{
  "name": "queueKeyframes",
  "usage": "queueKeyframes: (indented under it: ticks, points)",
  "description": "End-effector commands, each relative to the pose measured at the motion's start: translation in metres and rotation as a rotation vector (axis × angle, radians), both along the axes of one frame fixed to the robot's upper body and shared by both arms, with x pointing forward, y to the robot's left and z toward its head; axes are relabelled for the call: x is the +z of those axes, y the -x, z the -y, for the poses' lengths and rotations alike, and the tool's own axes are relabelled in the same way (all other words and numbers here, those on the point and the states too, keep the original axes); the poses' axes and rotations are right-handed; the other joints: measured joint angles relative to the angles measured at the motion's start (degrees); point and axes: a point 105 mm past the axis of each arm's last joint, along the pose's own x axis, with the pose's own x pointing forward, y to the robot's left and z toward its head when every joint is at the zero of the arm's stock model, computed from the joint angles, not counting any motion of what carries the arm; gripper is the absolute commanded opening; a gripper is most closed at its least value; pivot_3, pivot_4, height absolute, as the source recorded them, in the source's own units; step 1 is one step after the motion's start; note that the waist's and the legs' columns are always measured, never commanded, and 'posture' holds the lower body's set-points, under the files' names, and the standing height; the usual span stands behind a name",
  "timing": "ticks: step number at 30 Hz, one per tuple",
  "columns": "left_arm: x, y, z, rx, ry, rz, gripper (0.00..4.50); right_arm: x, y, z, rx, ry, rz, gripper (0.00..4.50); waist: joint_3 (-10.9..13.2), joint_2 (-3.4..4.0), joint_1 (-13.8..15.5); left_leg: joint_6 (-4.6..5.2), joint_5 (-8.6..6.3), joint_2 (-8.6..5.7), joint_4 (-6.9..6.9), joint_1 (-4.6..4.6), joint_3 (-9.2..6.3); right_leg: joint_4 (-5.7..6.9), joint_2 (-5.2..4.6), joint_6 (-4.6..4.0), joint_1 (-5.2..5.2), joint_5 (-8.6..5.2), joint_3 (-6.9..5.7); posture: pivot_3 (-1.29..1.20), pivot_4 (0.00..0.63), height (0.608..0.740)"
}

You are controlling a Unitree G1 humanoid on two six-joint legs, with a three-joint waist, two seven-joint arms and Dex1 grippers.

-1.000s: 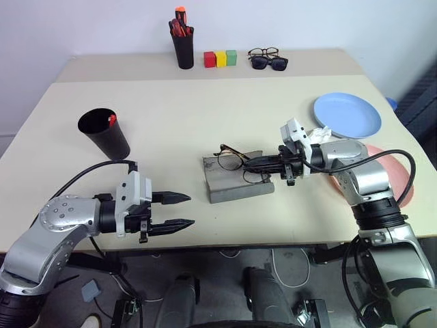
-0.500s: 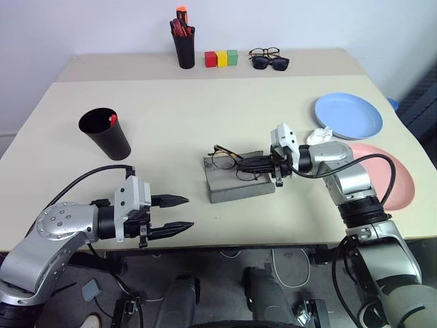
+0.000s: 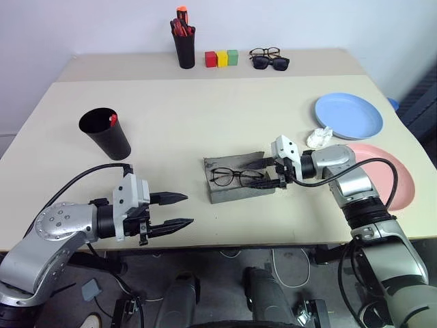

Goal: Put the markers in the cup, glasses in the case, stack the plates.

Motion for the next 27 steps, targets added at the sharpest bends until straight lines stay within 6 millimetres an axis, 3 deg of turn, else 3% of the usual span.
queueKeyframes:
  ticks: [1,7,11,14,17,18,27]
  points:
    - [0.021,-0.009,-0.002,0.042,0.065,0.053,2.57,0.012,-0.003,0.011,-0.034,-0.008,0.050,3.95,0.00,0.00,0.02,0.00,0.00,0.00,0.00,0.00,0.00,0.00,0.00,0.00,0.00,0.00,0.00,0.00,0.150,0.740]
    - [0.038,-0.058,-0.005,0.239,0.097,0.130,2.57,0.044,0.003,0.031,-0.128,-0.093,0.075,3.95,0.01,0.01,0.27,-0.02,0.01,-0.01,0.05,0.01,-0.02,0.03,0.00,0.00,0.03,0.03,0.00,0.00,0.150,0.740]
    - [0.030,-0.104,-0.007,0.393,0.003,0.177,2.57,0.052,0.021,0.054,-0.232,-0.104,0.112,3.95,-0.02,-0.03,1.43,-0.02,0.01,-0.02,0.04,0.01,-0.04,-0.04,0.00,0.19,0.08,0.12,-0.03,0.00,0.150,0.740]
    - [0.026,-0.130,0.003,0.425,-0.030,0.173,1.70,0.049,0.040,0.071,-0.340,-0.108,0.120,4.03,-0.01,-0.04,1.71,-0.02,0.01,-0.03,0.02,-0.03,-0.03,-0.10,0.00,0.23,0.07,0.11,-0.03,0.00,0.150,0.740]
    - [0.025,-0.151,0.016,0.421,-0.053,0.177,0.22,0.044,0.060,0.083,-0.438,-0.112,0.114,4.03,0.01,-0.07,1.97,-0.02,0.01,-0.03,0.04,-0.11,-0.05,-0.10,0.00,0.25,0.04,0.11,-0.05,0.00,0.150,0.740]
    - [0.027,-0.159,0.021,0.415,-0.064,0.188,0.04,0.042,0.068,0.086,-0.468,-0.114,0.115,4.03,0.01,-0.08,1.96,-0.02,0.01,-0.04,0.05,-0.13,-0.04,-0.10,0.00,0.26,0.03,0.11,-0.04,0.00,0.150,0.740]
    - [0.026,-0.211,0.052,0.301,-0.251,0.260,0.04,0.016,0.122,0.111,-0.578,-0.017,0.155,4.03,0.04,-0.15,1.68,-0.02,0.01,-0.04,0.14,-0.06,0.02,-0.13,0.00,0.34,0.10,-0.09,-0.03,0.00,0.150,0.740]
